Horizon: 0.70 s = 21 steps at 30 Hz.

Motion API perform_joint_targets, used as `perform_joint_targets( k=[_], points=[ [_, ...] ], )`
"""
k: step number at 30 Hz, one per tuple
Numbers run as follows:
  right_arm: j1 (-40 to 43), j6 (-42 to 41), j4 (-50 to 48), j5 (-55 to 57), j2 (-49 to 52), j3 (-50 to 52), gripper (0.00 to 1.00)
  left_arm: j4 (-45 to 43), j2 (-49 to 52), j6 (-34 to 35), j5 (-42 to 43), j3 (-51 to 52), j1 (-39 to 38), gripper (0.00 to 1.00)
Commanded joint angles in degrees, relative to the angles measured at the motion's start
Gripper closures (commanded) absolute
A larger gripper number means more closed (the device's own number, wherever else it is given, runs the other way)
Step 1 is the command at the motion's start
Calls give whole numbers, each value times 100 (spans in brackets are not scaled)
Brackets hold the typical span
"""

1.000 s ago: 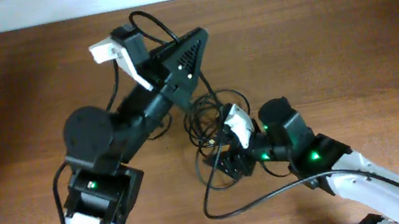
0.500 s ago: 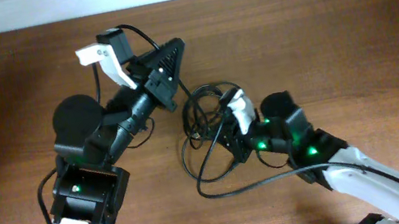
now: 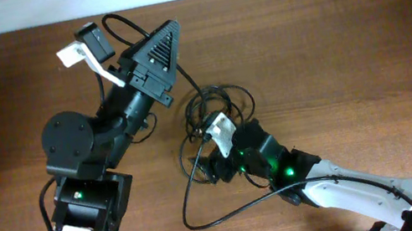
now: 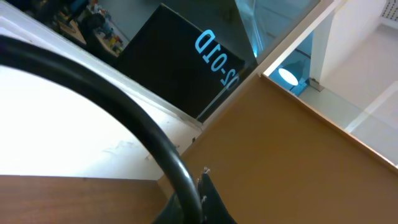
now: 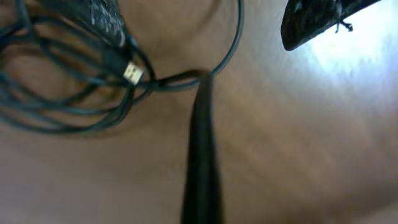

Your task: Untangle cables

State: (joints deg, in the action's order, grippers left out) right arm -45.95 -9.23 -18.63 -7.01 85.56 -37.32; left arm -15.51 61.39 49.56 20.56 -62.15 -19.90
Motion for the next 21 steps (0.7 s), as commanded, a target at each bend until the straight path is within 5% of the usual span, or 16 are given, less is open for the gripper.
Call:
perform_joint_targets(
  k=[1,5,8,15,21],
  points=[
    [-26,17,-358,321,7,-39,20,-33,-260,317,-68,-59,20,100],
    [-26,20,-708,321,35,-42,21,-31,-367,361,-61,-59,20,100],
    [-15,72,-1224,321,35,-42,32,-31,-367,649,-59,-59,20,100],
    [-15,350,-1290,326,42,-42,96,-31,-365,780,-85,-59,22,100],
    [70,798,-1154,378,-295,-42,96,323,-367,564,-85,-59,22,100]
  ],
)
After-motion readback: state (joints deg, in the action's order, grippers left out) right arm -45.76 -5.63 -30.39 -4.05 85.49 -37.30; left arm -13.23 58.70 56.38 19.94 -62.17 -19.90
